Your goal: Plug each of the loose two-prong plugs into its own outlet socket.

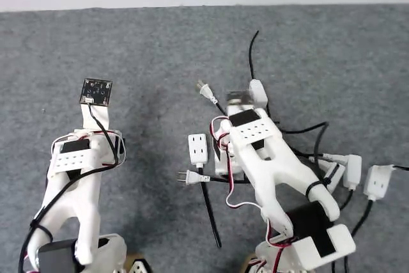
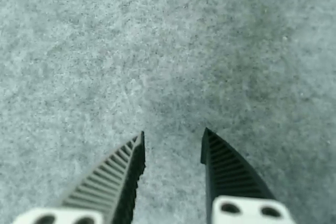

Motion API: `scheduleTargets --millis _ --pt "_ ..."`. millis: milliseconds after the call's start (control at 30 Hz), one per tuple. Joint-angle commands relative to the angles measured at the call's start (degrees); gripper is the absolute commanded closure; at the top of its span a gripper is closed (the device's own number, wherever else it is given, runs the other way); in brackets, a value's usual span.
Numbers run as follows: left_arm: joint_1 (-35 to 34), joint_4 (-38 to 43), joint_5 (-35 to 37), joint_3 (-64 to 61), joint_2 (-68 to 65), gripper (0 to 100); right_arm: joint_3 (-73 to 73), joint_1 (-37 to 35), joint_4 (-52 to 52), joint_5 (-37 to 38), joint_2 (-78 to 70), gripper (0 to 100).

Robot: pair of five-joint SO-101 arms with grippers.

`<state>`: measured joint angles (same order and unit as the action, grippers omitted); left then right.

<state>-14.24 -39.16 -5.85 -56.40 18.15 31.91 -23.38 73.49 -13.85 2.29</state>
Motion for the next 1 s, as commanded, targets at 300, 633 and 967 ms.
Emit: scheduleTargets --millis 300,633,967 --pt "-0.2 1.3 -0.4 1.4 0.2 83 0.0 0.4 -2.3 40.5 1.3 88.0" --pt "-0.2 1.3 -0.4 1.4 0.2 83 6.2 -2.0 -3.6 53.2 1.4 88.3" --pt "-0.3 1.3 -0.4 1.4 0.2 83 7.3 3.6 -9.5 57.1 1.3 88.4"
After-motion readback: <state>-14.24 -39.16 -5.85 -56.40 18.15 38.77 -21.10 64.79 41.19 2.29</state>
